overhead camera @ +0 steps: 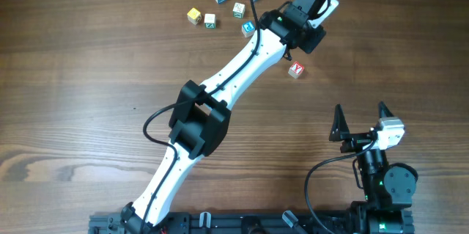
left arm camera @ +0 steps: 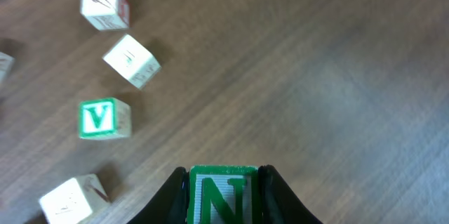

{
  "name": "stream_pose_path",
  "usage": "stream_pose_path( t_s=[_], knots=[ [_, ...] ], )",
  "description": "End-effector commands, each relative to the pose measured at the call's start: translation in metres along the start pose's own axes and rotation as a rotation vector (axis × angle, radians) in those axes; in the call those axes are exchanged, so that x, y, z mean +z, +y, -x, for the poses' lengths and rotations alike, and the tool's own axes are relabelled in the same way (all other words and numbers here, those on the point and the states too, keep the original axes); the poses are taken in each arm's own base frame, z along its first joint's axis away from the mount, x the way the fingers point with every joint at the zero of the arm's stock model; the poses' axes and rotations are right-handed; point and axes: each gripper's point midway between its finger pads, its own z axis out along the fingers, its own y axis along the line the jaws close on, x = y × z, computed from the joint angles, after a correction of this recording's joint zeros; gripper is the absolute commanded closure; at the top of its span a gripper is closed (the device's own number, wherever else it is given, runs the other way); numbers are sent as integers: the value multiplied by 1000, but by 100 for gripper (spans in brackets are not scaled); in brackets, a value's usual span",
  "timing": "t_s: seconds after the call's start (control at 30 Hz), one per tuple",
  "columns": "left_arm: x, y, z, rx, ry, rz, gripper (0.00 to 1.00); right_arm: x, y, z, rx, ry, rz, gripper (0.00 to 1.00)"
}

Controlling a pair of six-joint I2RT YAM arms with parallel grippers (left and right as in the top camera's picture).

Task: Form a circle
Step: 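Carry the green N block beside the red Y block and lower it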

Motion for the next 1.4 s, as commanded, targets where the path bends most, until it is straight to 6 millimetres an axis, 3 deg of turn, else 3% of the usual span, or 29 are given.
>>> stream_pose_path(
  t_s=[0.0,0.23,0.6,1.0,1.23,1.37],
  knots=[
    [22,-19,-27,88,68,-117,82,0,-4,1,-11,-7,-21,0],
    [38,-29,-46,142,109,-180,82,0,-4,1,-11,-7,-21,0],
    [38,-47,-48,211,88,-286,82,0,-4,1,-11,-7,-21,0],
    [41,-44,-52,307,86,-293,82,0,-4,1,-11,-7,-21,0],
    [56,-46,-75,295,111,-389,80,0,-4,1,-11,-7,-21,0],
    [59,-46,-78,292,115,-393,78,0,-4,1,-11,-7,-21,0]
  ],
)
